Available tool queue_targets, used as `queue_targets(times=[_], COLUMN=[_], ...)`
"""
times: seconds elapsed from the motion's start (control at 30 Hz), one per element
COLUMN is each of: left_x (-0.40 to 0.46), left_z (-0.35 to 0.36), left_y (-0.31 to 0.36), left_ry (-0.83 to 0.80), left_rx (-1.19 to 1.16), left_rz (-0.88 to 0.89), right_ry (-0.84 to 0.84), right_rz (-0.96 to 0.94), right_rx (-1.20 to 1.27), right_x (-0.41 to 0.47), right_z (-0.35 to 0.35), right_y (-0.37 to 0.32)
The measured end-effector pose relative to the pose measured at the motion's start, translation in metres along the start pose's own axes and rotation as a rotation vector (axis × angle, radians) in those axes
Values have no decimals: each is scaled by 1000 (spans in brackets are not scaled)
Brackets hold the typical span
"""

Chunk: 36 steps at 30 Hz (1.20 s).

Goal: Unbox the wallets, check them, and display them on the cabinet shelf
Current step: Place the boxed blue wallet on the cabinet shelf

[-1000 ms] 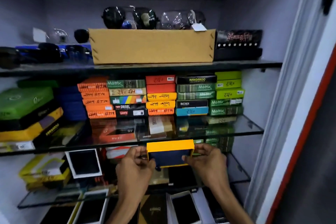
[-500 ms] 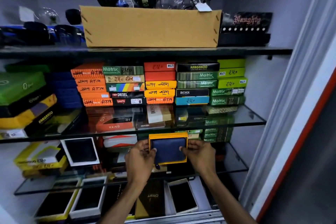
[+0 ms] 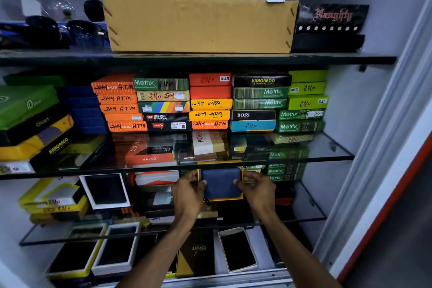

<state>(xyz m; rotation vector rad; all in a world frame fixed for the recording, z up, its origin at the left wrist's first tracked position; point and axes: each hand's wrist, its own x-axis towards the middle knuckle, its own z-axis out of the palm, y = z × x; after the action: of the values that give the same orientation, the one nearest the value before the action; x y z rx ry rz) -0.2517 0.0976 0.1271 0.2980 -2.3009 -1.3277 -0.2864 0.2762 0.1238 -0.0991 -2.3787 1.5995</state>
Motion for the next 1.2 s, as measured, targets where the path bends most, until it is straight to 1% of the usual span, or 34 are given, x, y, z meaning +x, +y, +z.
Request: queue_targets(times=[0.17,0.5,0.67,0.77,0.9,1.03,1.13,1.2], left_x=[4,-3,-14,-32,-73,-127,-164,-187], left_z=[1,0,-11,-31,-69,-110,-133,-141], left_y=[-3,-5,0,3,-9,-28,-51,-74], left_ry=[-10,-49,-12,15,-7,-32,-80,-108], left_rx=[38,-10,-62,-57,-31,9,54,78], left_rz=[1,-45,-53,-11,18,-30,-83,-138], right_ry=[-13,-57,-29,-27,-90,-199,-361,-451], right_rz=[-13,-25,-20,-58,-111,-112,-98,-72], right_rx=[-23,-52,-70,-50,-7,49,61,-11], right_x=[2,4,-10,-33,-87,-152,-191,-212], right_z=[0,-1,-9,-16,-23,-25,-15,-1], right_y=[3,11,0,-8,-13,-24,-12,8])
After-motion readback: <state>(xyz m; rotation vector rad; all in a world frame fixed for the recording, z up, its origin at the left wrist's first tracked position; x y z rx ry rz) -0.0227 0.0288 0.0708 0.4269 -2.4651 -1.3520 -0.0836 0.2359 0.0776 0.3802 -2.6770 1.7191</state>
